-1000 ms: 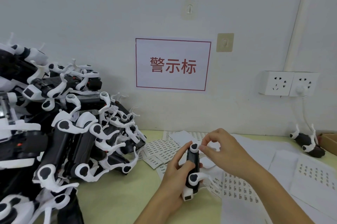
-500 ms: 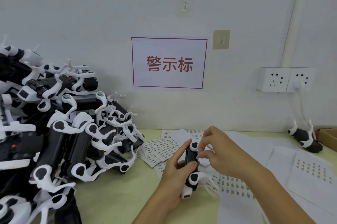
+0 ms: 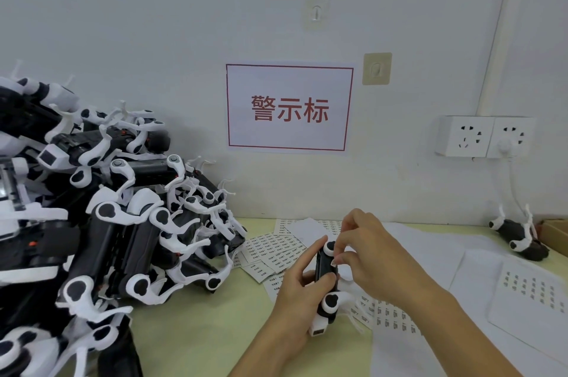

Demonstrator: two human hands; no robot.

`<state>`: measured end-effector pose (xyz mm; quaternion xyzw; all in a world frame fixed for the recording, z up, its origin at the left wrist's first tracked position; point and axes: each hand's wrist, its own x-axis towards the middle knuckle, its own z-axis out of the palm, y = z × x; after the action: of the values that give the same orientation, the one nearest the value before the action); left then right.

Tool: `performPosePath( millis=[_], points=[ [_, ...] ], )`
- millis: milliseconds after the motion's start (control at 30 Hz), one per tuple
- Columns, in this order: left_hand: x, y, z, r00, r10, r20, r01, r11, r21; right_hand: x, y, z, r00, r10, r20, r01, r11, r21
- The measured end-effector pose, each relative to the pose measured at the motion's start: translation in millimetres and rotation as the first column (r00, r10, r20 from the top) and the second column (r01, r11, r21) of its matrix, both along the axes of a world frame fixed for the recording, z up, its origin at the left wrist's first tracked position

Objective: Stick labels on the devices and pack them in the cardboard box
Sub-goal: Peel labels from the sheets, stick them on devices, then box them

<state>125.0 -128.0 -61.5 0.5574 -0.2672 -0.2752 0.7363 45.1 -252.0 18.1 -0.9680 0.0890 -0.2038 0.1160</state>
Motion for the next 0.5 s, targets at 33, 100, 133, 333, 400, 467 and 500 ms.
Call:
performPosePath(
  millis=[33,100,133,333,400,467,500],
  points=[
    [0.0,-0.1,-0.4,1.000,0.004,0.004,-0.004,1.000,0.004,0.0,-0.1,-0.2,1.000,0.002,0.005,-0.002,1.000,-0.004],
    [0.4,-0.2,-1.1,1.000,0.012,0.011,-0.012,1.000,0.008,-0.2,-0.7,-0.8,1.000,0.005,0.007,-0.005,1.000,-0.012],
    [0.5,-0.4,-1.3,1.000,0.012,0.012,-0.012,1.000,0.009,-0.5,-1.1,-0.9,1.000,0.006,0.006,-0.006,1.000,-0.014],
    [1.4,-0.6,-1.7,1.000,0.007,0.013,-0.007,1.000,0.011,-1.1,-0.9,1.1,1.000,0.015,-0.019,-0.015,1.000,0.023],
    [1.9,-0.9,-2.3,1.000,0.006,0.015,-0.006,1.000,0.007,-1.3,-0.7,0.9,1.000,0.012,-0.022,-0.012,1.000,0.019],
    [2.6,-1.7,-3.0,1.000,0.008,0.024,-0.008,1.000,0.009,-1.8,-0.1,1.1,1.000,0.013,-0.024,-0.013,1.000,0.026],
    [2.8,-2.0,-3.3,1.000,0.011,0.029,-0.011,1.000,0.011,-1.8,0.5,1.5,1.000,0.017,-0.026,-0.016,0.999,0.034]
  ],
)
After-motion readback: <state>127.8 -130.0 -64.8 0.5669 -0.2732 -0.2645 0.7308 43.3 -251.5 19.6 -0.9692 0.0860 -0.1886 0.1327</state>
